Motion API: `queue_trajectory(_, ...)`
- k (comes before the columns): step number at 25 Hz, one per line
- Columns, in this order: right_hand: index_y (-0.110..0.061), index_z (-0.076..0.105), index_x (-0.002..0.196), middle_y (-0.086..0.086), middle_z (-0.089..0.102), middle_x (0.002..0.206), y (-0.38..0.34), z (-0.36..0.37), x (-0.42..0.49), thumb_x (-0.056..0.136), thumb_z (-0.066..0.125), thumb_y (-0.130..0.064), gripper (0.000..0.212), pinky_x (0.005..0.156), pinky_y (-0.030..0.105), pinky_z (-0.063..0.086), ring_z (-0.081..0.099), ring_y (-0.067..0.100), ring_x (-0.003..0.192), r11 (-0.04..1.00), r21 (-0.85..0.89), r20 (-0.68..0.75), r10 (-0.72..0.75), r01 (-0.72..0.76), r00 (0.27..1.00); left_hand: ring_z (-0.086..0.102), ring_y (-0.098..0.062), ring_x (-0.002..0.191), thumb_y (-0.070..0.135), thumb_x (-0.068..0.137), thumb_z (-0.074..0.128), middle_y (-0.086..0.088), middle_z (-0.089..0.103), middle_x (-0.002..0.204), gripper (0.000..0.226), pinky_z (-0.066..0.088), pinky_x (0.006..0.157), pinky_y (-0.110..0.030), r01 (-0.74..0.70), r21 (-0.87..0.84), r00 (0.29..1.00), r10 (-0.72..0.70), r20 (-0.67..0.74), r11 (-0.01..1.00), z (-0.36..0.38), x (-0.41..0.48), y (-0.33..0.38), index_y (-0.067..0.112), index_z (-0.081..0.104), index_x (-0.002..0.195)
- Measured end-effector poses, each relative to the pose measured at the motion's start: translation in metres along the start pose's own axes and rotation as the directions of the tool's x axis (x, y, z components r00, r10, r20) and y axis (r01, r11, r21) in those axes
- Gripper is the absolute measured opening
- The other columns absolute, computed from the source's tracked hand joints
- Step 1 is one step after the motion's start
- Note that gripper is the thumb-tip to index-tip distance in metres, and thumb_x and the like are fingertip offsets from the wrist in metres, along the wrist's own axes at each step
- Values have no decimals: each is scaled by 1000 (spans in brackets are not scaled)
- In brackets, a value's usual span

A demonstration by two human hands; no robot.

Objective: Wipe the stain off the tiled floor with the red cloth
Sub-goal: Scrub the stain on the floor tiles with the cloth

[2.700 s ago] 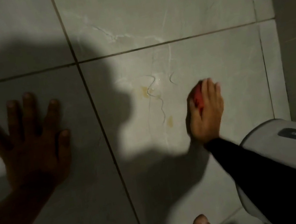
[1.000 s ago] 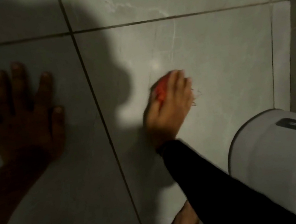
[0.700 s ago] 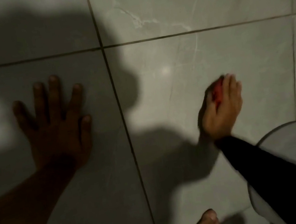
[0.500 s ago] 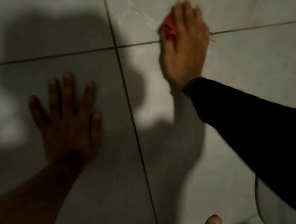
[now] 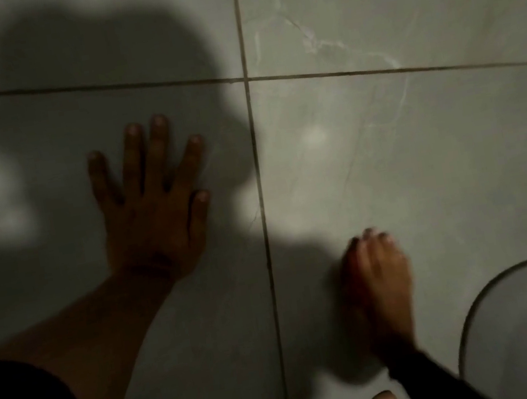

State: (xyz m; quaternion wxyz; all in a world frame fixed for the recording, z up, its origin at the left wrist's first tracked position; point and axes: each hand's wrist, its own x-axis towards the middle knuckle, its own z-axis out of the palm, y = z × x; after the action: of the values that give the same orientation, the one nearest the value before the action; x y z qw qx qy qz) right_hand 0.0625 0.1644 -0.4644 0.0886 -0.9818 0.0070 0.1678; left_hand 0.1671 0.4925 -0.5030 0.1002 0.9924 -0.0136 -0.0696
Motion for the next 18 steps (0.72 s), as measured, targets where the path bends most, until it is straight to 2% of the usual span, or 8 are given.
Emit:
queue_trajectory(2, 11, 52, 150, 35, 48, 159, 28, -23, 54, 100, 43, -25, 63, 126, 61, 28, 42, 59, 149, 982, 41, -175, 191, -186, 966, 13, -42, 170, 50, 108, 33, -13, 12, 186, 70, 6, 130, -76, -8, -3, 1000, 8, 0, 1000, 0, 1, 0, 33, 21, 175)
queue_trajectory(4, 8, 42, 158, 31, 39, 167, 25, -49, 129, 101, 49, -27, 67, 134, 55, 23, 33, 50, 159, 940, 147, -326, 341, -309, 882, 12, -42, 170, 50, 107, 34, -12, 11, 186, 71, 5, 129, -76, -10, 7, 1000, 10, -7, 1000, 2, 1, 0, 34, 20, 175)
queue_trajectory(6, 0, 43, 160, 24, 40, 169, -16, -61, 197, 103, 50, -34, 67, 134, 52, 23, 33, 45, 161, 940, 199, -396, 335, -277, 855, 11, -42, 170, 50, 107, 34, -11, 10, 186, 71, 3, 129, -74, -6, 5, 1000, 6, -20, 1000, 4, 0, -2, 35, 19, 175)
queue_trajectory(9, -5, 46, 160, 21, 41, 170, -90, -35, 198, 101, 54, -34, 66, 132, 60, 23, 31, 45, 161, 992, 27, -388, -104, 124, 916, 10, -42, 170, 49, 106, 36, -11, 10, 185, 71, 4, 128, -75, -9, -14, 1000, 9, -20, 1000, 4, 0, -1, 36, 20, 174)
queue_trajectory(11, -13, 44, 163, 15, 35, 175, -116, -2, 107, 107, 47, -37, 61, 135, 59, 13, 24, 41, 165, 937, -6, -180, -345, 349, 921, 10, -42, 170, 48, 106, 38, -11, 9, 185, 71, 5, 128, -77, -2, -26, 1000, 2, -1, 1000, 1, 2, -1, 35, 22, 174)
queue_trajectory(12, -17, 42, 164, 9, 28, 178, -110, 7, 50, 110, 42, -41, 59, 137, 57, 8, 19, 37, 167, 928, 1, -71, -370, 371, 926, 10, -43, 170, 48, 106, 37, -12, 9, 186, 71, 5, 128, -78, 3, -37, 1000, -3, 16, 999, 0, 0, -1, 35, 22, 174)
queue_trajectory(15, -13, 37, 165, 7, 16, 177, -43, 4, -42, 113, 30, -40, 59, 131, 67, 26, 17, 35, 166, 988, 13, 55, -154, 153, 987, 9, -44, 170, 47, 107, 36, -13, 9, 186, 71, 5, 128, -79, 5, -45, 1000, -4, 30, 999, -3, -2, 0, 32, 23, 175)
queue_trajectory(18, 6, 39, 160, 28, 26, 171, 13, -19, 8, 104, 42, -28, 66, 127, 71, 28, 26, 51, 161, 971, 58, -63, 235, -231, 970, 9, -45, 170, 47, 107, 35, -13, 9, 185, 71, 5, 127, -80, -19, -53, 999, 21, 26, 998, -4, 1, -1, 33, 22, 175)
